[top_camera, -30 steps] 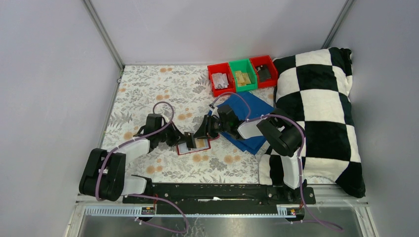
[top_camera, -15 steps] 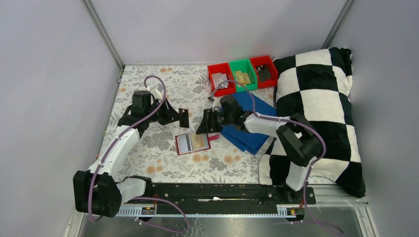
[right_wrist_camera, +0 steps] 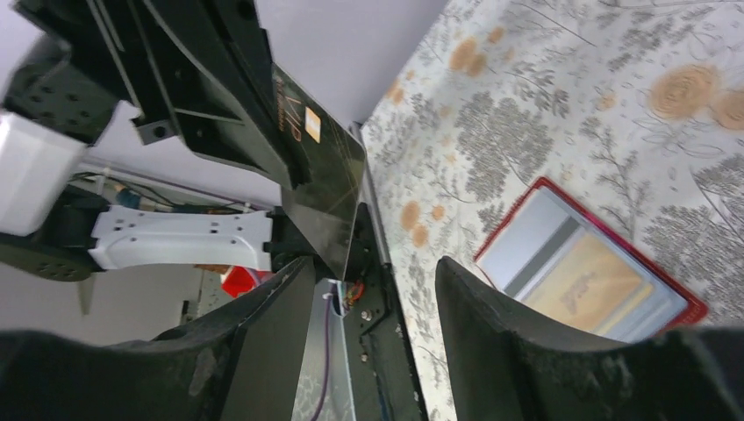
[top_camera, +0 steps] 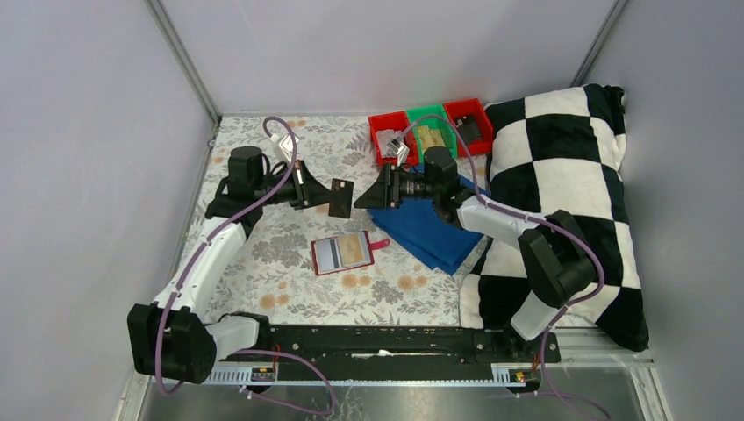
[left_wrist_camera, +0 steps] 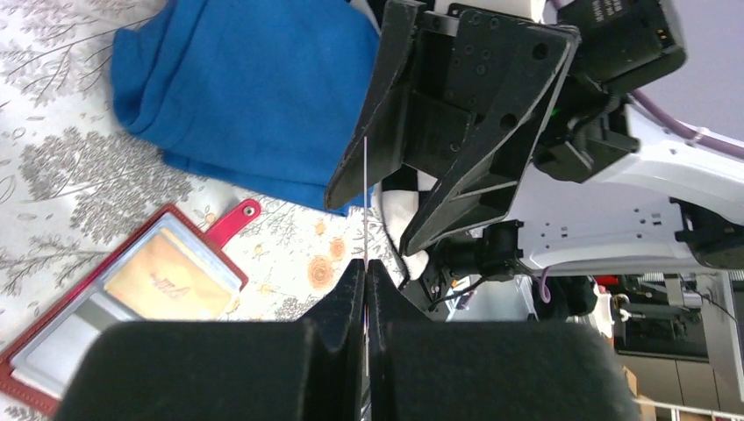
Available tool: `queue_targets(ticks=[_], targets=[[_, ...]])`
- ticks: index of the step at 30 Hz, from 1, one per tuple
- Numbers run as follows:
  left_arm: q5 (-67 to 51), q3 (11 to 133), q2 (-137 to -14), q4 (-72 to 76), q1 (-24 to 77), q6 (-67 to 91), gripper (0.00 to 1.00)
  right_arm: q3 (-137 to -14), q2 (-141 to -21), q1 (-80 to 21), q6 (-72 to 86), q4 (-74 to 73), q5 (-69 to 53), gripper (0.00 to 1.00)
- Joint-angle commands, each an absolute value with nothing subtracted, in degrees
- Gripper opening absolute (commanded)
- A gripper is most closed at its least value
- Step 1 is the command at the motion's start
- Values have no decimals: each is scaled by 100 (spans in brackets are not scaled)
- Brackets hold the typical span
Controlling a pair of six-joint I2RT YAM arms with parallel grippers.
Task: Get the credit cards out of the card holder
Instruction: Remove the credit card from the card holder, then place the credit card in the storage box.
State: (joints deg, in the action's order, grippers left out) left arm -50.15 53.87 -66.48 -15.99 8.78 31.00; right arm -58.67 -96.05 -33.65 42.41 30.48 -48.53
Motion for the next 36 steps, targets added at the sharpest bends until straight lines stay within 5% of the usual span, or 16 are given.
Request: queue_targets(ticks=[1,11,19,23,25,30,31,34,36], targets=[[-5629,5264,-6519,-620,836,3439,0,-5746,-9560,-3394,5367,4860,-5307,61],[-5872,5054,-6462,-21,834,3958,0,-5690,-10049,-3465,6887,6897,-5623,55],[-5777,4925,-6399,137,835,4130,0,-5790,-10424,-3513,7461,7431,-5707,14],[-5700,4948,-6446,55,835,4164,0,-5781,-10369,-3515,7530,7484,-5605,2],[-5655,4947,-6439,42,835,4166,0,-5840,-10322,-3508,7512,7380,-5598,2],[-5607,4933,-6407,18,835,4140,0,-6029,-10360,-3561,7685,7500,-5641,36],[-5601,4931,-6402,30,834,4140,0,-6049,-10384,-3583,7677,7492,-5615,33],[-5615,4922,-6407,115,835,4177,0,-6073,-10455,-3621,7704,7539,-5506,5],[-5616,4937,-6416,125,835,4192,0,-6069,-10432,-3617,7690,7499,-5469,0]])
